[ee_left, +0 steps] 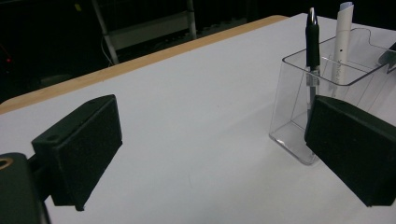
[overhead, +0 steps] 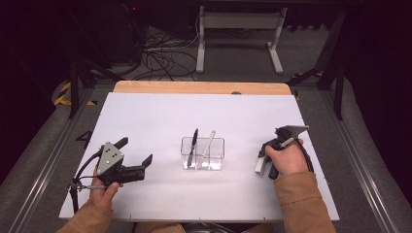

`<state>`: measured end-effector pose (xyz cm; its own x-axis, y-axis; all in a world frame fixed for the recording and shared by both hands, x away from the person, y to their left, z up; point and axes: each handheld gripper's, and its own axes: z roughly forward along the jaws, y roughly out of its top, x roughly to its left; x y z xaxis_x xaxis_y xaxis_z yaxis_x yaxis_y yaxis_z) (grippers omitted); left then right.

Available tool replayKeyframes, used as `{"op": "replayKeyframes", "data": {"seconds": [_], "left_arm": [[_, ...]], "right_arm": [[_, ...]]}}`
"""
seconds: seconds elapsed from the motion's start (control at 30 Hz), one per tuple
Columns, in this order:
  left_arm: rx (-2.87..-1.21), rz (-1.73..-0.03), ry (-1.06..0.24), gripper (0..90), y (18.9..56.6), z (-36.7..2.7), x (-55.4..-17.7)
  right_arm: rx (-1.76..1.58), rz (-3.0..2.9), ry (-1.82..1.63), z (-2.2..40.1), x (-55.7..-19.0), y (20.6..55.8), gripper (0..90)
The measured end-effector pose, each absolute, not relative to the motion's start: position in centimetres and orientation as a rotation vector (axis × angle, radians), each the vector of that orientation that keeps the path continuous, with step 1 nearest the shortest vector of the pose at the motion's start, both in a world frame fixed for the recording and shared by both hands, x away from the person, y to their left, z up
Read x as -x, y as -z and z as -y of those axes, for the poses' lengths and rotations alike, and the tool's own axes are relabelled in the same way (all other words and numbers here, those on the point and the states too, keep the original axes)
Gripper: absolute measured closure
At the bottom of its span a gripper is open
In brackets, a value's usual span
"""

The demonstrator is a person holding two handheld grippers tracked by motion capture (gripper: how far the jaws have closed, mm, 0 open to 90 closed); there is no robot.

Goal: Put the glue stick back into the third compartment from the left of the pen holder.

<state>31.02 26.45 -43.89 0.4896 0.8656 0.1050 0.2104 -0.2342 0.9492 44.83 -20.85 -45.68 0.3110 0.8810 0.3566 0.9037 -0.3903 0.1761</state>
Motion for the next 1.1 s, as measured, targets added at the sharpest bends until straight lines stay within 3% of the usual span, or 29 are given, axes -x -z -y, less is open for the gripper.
{"op": "replayKeyframes", "data": {"seconds": [1.1], "left_arm": [[-1.726,-0.924,-0.822,4.9,43.9,-26.4,-31.0]], "right_arm": [[2.418,1.876,1.104,22.0,-41.8,39.7,67.5]]}}
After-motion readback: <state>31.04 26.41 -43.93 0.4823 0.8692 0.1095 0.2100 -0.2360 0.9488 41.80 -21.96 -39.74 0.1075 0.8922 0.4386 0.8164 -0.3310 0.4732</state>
